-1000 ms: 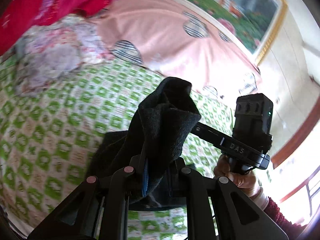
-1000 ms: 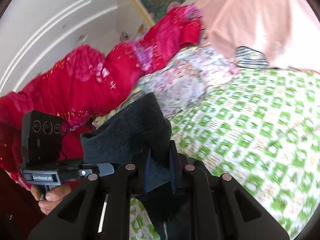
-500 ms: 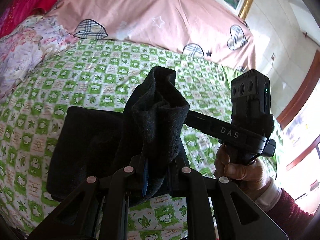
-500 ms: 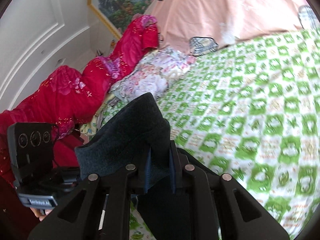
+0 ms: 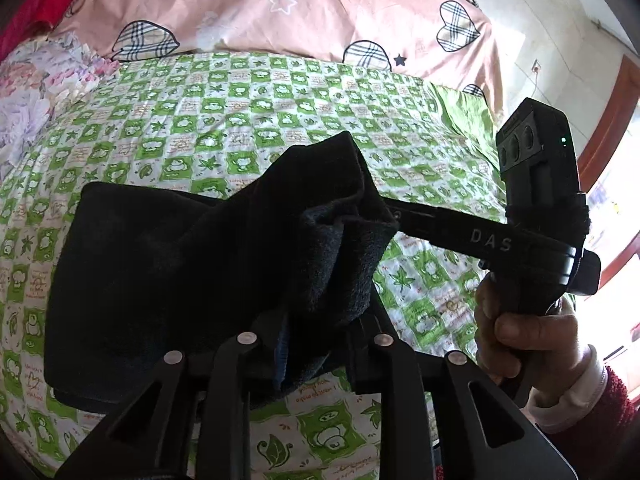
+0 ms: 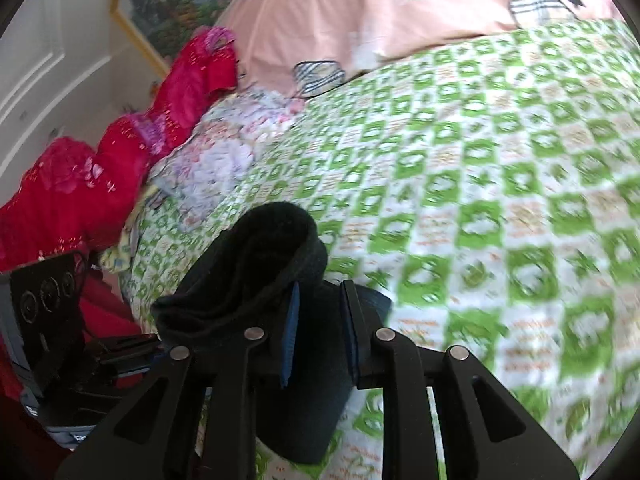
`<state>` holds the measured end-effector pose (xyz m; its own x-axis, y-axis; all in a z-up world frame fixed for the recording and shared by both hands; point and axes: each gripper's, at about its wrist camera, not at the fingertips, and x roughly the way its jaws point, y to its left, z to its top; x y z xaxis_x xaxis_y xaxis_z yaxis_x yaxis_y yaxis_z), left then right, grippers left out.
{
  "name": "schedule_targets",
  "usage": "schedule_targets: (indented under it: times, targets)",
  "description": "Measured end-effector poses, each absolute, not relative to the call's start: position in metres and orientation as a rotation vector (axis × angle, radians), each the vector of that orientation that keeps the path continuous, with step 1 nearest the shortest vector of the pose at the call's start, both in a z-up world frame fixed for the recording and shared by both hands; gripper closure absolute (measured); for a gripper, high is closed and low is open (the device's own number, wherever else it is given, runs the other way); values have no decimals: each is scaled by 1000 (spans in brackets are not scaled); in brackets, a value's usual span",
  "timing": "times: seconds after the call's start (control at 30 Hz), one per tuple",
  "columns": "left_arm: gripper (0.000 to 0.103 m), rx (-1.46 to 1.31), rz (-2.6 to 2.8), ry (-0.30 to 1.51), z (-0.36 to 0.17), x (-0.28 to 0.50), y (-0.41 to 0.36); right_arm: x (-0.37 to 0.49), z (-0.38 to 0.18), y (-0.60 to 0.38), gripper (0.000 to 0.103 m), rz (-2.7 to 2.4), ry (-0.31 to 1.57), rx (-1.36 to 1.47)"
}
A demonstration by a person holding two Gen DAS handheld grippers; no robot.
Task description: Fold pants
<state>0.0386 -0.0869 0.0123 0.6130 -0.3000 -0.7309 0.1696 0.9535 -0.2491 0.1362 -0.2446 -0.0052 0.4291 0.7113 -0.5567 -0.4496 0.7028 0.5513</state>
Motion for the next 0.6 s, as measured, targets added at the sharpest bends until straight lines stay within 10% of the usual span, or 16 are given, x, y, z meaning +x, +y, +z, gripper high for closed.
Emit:
schedule_targets:
  times: [0.17,0.6]
  targets:
    - [48,-196,-371,868,15,29,-84,122,1,-254,57,688,855,370]
    - [39,-261,-327,816,38,6,-28,94,21,-272,42,542,821,430]
